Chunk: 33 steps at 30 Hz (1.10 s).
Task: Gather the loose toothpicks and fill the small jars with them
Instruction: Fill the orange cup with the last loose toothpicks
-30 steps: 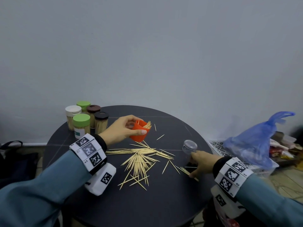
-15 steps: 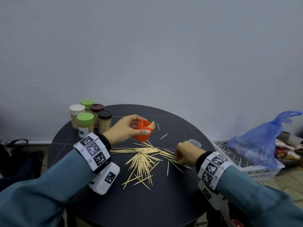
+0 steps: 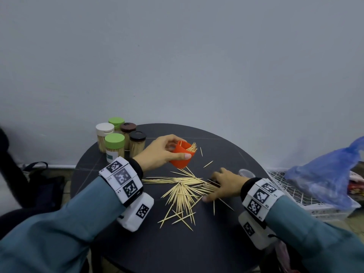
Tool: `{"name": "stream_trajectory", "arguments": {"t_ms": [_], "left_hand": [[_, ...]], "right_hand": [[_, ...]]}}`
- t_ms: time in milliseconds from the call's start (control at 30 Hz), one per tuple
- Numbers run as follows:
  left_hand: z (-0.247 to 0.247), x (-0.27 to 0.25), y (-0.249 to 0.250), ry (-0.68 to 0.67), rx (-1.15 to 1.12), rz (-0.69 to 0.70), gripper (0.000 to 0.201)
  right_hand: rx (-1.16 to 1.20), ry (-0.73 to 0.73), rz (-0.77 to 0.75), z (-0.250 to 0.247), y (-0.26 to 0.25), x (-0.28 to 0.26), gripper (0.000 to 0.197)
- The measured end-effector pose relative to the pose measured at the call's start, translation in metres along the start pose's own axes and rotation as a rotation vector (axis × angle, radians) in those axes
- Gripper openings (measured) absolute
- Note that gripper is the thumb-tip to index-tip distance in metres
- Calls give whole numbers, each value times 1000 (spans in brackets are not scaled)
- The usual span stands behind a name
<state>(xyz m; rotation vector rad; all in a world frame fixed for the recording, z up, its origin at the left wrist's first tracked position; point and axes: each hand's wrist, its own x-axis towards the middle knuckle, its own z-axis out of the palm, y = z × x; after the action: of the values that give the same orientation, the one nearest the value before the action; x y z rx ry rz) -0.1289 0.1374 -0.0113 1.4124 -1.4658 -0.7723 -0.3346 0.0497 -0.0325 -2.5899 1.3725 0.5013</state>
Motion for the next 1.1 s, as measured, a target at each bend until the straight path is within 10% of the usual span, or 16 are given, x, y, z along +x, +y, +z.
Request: {"name": "stream_trajectory", "arguments": {"t_ms": [467,1100], "left_hand": [[3,-1,-4,-22,38,-6,50],[-1,-2,-6,-34,48,-5,53]], "right_hand": [[63,192,-42,5,-12,6,21],[-135,-23,-19,-8,-35,9,41]]}}
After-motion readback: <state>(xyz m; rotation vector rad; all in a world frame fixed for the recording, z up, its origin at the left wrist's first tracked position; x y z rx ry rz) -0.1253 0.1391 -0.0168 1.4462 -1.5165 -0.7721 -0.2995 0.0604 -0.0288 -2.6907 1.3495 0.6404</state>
